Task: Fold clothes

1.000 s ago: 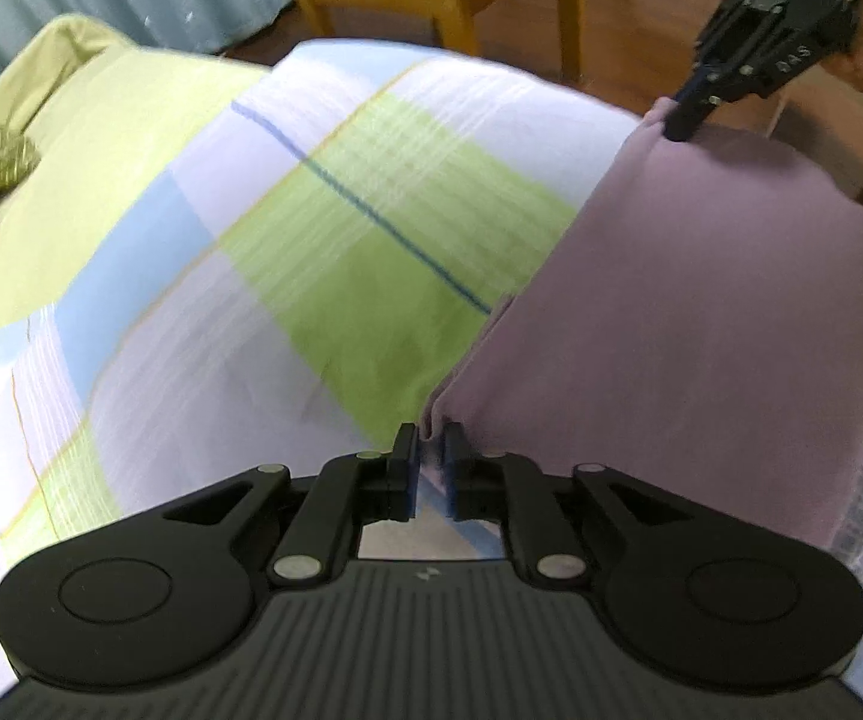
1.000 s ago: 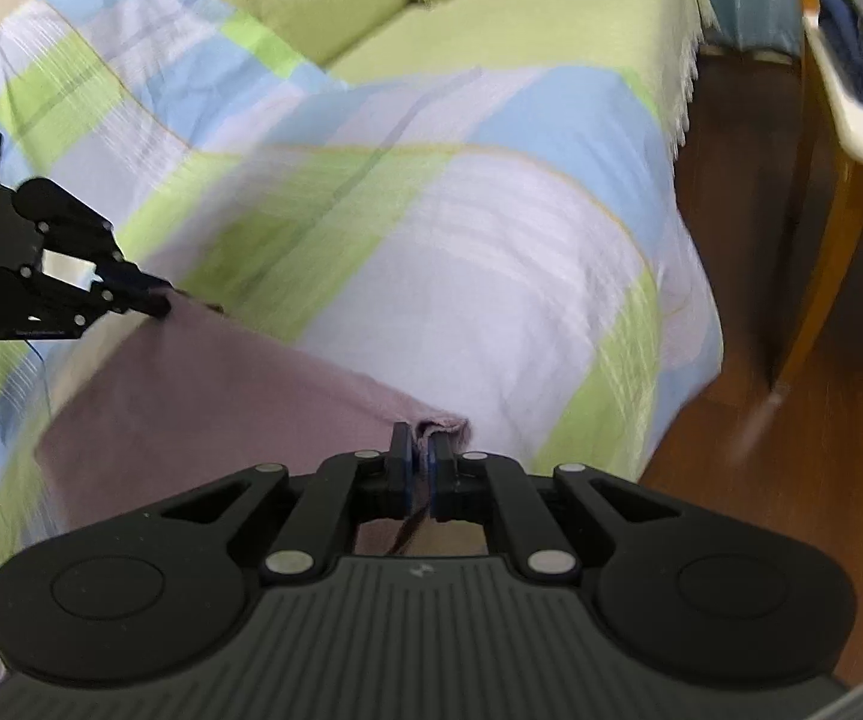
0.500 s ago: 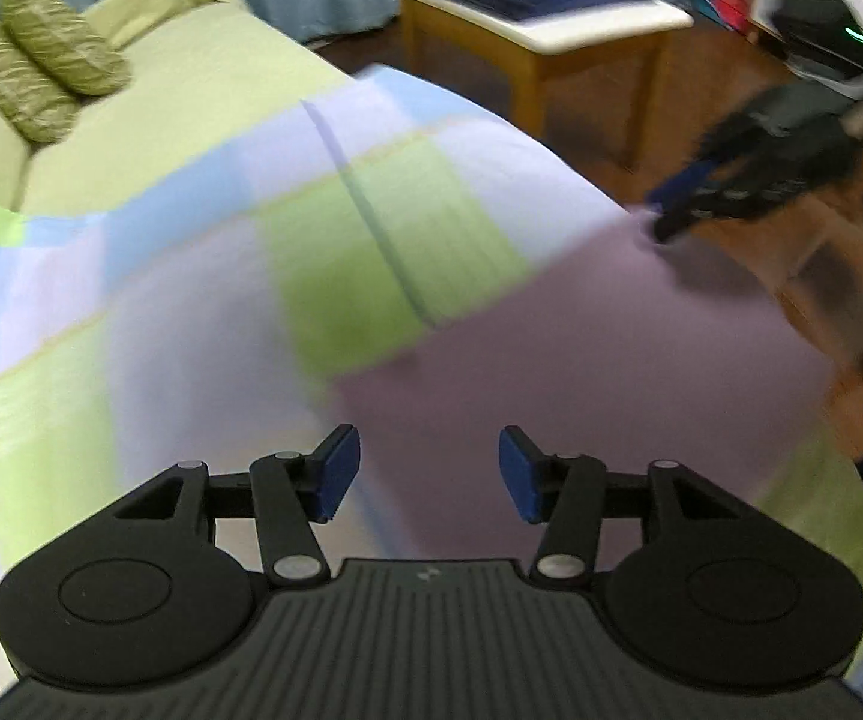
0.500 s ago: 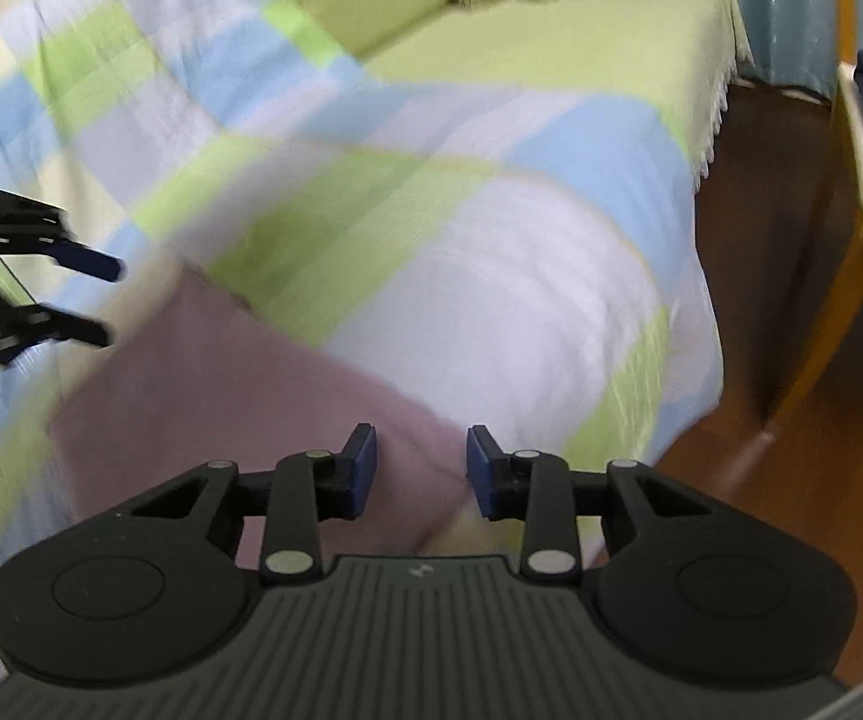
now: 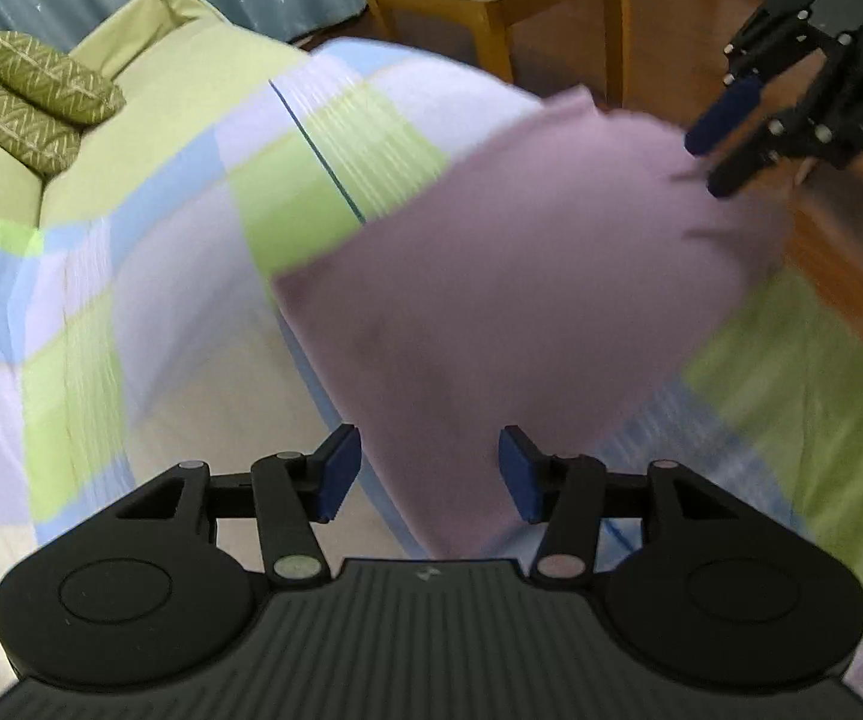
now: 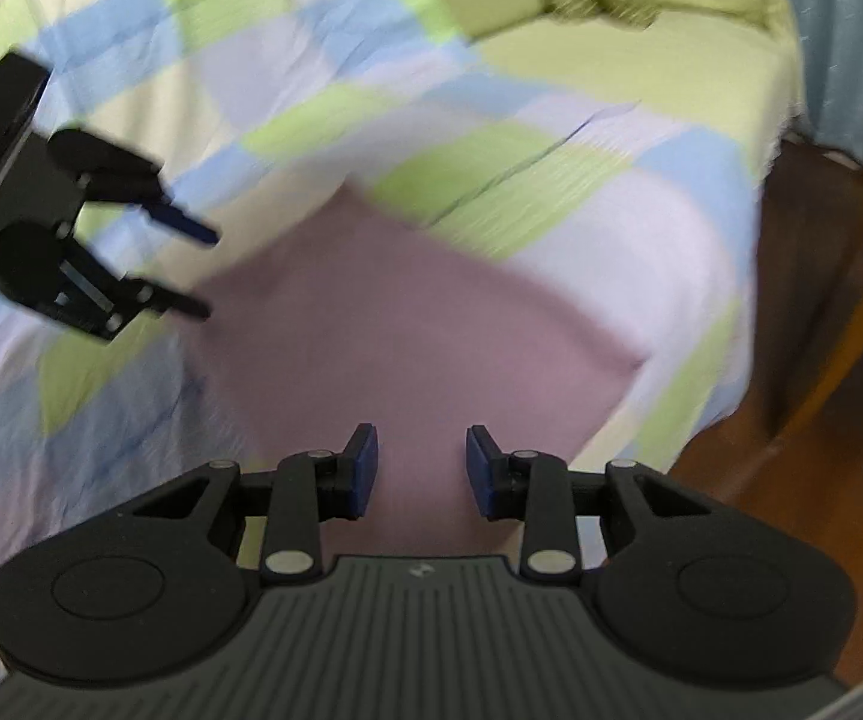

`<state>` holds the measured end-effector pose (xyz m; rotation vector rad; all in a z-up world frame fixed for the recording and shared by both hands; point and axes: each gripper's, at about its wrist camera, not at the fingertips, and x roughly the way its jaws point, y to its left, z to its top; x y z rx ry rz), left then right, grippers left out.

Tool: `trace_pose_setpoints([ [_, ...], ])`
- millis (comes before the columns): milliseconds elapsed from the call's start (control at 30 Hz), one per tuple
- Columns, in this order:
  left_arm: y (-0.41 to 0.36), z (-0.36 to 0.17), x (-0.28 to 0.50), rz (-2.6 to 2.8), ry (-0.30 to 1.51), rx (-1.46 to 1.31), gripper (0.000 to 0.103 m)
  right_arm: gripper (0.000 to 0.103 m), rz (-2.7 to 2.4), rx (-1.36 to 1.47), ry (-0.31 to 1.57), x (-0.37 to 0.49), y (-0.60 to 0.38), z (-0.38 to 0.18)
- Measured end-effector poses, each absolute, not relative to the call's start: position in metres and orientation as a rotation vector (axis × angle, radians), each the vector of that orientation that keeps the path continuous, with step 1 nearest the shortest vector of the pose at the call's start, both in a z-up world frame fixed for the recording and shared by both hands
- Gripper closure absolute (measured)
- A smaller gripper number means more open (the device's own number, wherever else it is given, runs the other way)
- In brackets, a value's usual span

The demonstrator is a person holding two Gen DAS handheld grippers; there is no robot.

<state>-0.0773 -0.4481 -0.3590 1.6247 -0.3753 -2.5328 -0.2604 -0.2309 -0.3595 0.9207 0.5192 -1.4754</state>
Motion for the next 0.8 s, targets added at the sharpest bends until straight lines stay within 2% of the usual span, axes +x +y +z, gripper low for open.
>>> trace_pose_setpoints([
  [133,-0.447,-0.378,-0.073,-2.543,-0.431,1.599,0.041,0.076,-1.488,0.880,0.627,-0.243,-0.231,-0.382],
  [333,-0.438,-0.348,-0.048,-2.516,-0.562,1.569,0.044,0.075,-1.555,0.779,0.677,-0.223,-0.216,-0.355],
  [433,-0.421,-0.342,-0.040,-2.516,-0.669,1.564,0.044,0.065,-1.583,0.639,0.798,-0.190,-0.204,-0.348],
  [600,-0.392,-0.378,-0.045,-2.479,-1.083,1.591,0.043,0.063,-1.594,0.398,1.046,-0.140,-0.192,-0.373],
  [700,-0.388,-0.404,-0.051,-2.402,-1.271,1.528,0.041,0.063,-1.613,0.269,1.158,-0.117,-0.193,-0.393],
  [800,-0.385,-0.420,-0.054,-2.355,-1.414,1.458,0.042,0.052,-1.653,0.173,1.212,-0.105,-0.197,-0.407],
])
